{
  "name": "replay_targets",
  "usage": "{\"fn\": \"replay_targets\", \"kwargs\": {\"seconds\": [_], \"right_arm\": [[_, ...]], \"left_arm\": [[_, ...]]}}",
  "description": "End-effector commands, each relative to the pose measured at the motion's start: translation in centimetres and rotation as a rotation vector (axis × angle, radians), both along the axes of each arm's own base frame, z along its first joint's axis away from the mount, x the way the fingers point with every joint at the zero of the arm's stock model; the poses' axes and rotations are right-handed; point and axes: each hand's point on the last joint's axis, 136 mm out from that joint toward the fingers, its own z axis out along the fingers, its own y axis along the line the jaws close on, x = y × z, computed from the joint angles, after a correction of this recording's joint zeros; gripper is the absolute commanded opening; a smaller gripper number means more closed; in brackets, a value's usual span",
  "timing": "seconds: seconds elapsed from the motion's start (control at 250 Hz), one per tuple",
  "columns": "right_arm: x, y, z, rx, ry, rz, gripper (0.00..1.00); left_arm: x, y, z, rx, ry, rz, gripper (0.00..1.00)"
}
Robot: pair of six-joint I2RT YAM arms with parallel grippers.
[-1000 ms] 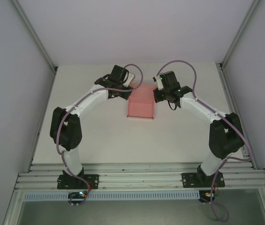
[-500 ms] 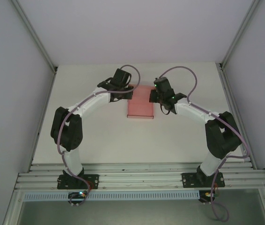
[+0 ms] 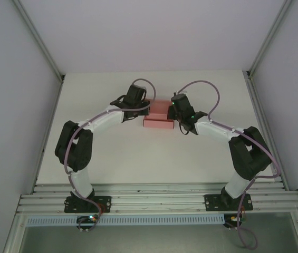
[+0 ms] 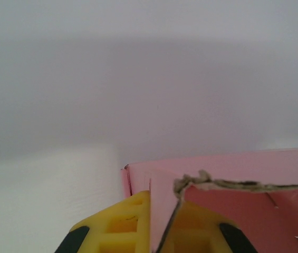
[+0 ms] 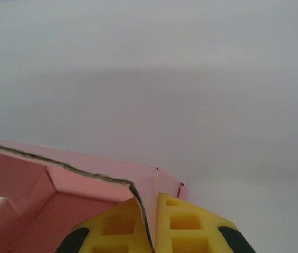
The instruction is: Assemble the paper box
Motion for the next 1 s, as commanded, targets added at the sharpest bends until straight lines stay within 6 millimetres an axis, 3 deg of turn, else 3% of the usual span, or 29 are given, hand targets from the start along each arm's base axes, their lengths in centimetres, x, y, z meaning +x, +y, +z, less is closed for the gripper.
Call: {"fn": "replay_targets", "kwargs": {"seconds": [0.0,0.204,0.395,0.599,0.803,0.998], "right_arm": [[-0.9,2.1,2.6,0.002,-0.094,0.065,0.0],[-2.7,2.0,2.0,-0.041,-0.121,0.079,0.0],[-4.3,2.0,2.4,-0.097,-0.165,0.093,0.0],[-6.2,1.9,1.5,-0.143,-0.175,0.087,0.0],[-7.6,1.5,0.1,-0.155,-0.193,0.08,0.0],[-8.9,1.8,-0.5,-0.145,-0.217,0.104,0.0]], "left_arm": [[-2.7,-3.3,0.6,-0.085,-0.021,-0.129,0.0],[-4.8,-3.7,0.6,-0.092,-0.093,-0.187,0.0],[-6.4,-3.5,2.0,-0.113,-0.144,-0.227,0.14],[-8.3,-3.5,3.0,-0.139,-0.166,-0.267,0.38],[-9.8,-2.3,3.2,-0.114,-0.161,-0.257,0.75],[-11.5,-0.9,3.5,-0.084,-0.157,-0.25,0.97]]}}
